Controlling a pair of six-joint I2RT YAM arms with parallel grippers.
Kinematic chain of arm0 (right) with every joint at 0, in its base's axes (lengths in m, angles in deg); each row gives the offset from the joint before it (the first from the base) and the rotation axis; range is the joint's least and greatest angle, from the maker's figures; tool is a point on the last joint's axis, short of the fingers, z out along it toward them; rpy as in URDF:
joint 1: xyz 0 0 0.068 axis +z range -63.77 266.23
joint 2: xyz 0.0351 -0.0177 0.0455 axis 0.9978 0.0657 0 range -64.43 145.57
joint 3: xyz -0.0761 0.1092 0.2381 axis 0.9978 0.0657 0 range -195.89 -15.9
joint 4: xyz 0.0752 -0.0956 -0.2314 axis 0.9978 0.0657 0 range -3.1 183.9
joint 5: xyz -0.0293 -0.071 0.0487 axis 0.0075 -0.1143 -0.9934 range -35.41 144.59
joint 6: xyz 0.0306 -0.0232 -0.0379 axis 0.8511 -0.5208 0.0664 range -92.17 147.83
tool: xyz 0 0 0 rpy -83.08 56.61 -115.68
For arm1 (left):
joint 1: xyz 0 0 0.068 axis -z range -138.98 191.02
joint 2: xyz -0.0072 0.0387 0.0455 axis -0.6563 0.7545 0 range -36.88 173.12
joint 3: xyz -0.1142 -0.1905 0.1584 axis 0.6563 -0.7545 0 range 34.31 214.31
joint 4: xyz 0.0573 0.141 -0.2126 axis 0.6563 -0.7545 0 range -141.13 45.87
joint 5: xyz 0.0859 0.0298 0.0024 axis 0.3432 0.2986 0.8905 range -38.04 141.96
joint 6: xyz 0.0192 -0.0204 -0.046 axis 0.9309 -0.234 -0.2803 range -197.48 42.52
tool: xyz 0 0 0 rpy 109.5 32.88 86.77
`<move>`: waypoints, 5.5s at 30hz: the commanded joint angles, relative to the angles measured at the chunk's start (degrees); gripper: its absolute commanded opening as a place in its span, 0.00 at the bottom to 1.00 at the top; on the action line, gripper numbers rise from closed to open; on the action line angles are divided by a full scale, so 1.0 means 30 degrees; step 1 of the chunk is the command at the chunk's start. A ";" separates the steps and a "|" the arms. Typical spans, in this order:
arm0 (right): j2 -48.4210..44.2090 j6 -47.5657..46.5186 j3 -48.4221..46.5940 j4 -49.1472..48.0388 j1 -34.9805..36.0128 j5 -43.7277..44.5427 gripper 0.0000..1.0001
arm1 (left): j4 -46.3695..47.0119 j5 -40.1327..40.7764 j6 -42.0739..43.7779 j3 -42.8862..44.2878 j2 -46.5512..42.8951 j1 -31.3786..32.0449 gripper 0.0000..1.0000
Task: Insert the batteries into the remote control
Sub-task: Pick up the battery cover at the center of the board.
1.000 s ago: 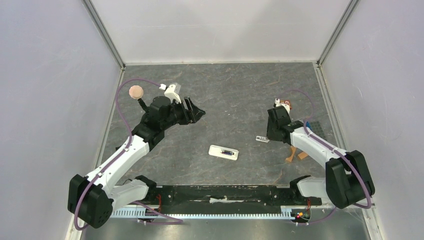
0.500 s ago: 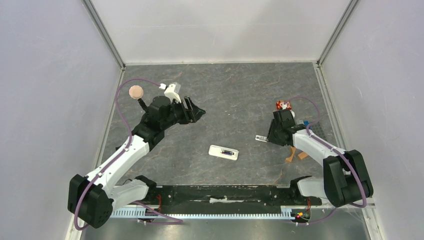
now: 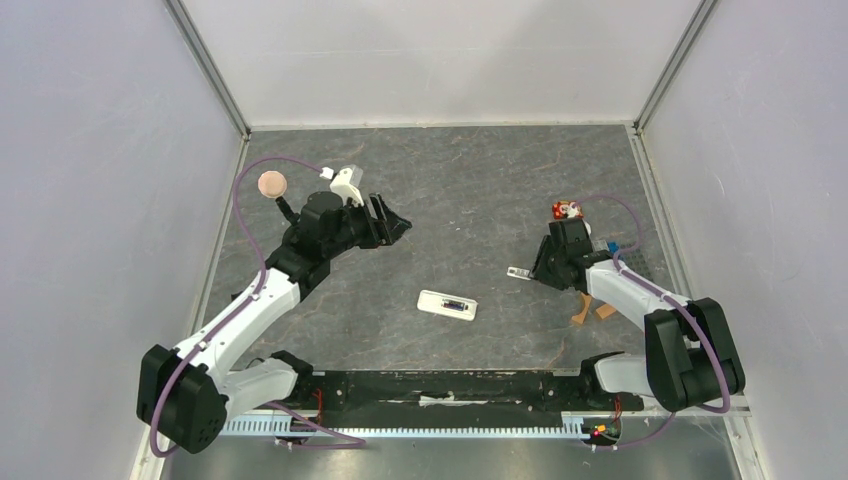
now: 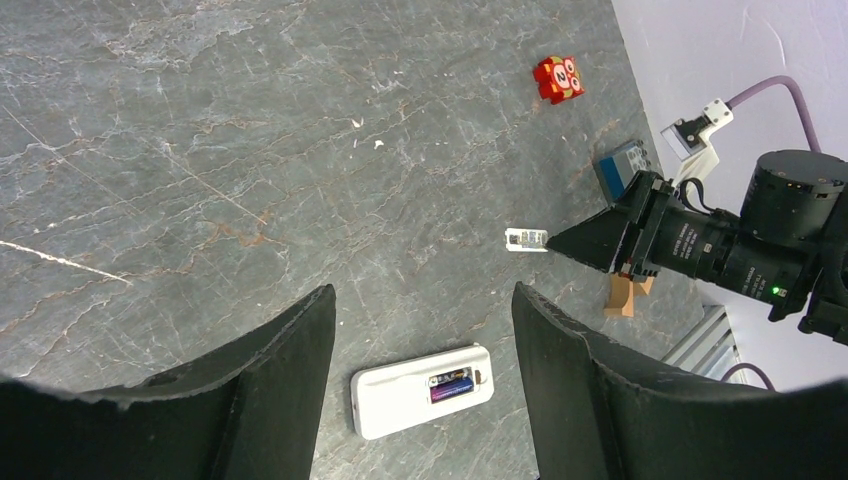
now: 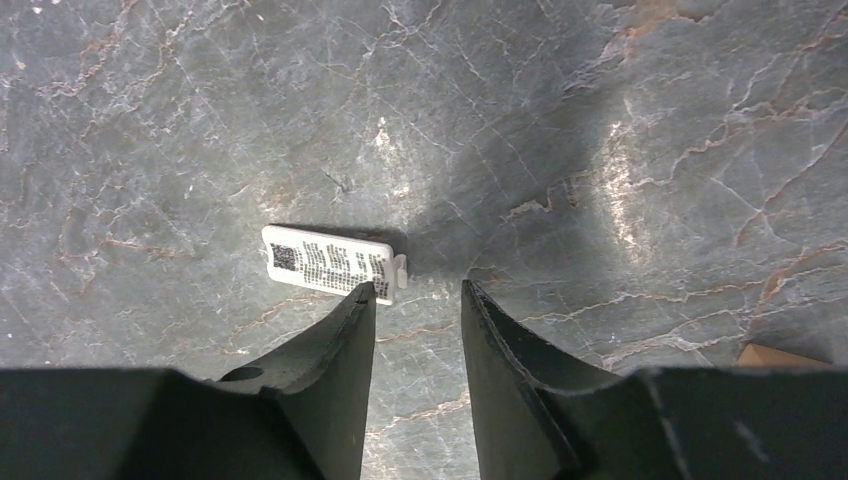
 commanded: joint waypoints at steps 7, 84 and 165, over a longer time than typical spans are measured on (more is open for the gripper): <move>-0.0005 0.0560 -0.0203 -0.1210 -0.0105 -0.0493 0.41 | 0.0690 -0.0002 0.0128 0.1045 0.0437 0.0022 0.70; -0.0116 0.4083 0.0467 -0.2377 -0.0745 -0.4498 0.00 | 0.1409 -0.0310 -0.0672 0.0646 0.1056 0.0015 0.69; 0.5785 -1.1724 -0.7245 0.4457 0.4927 -0.1790 0.22 | 0.1415 -0.1776 0.0081 0.1603 0.2695 -0.0220 0.79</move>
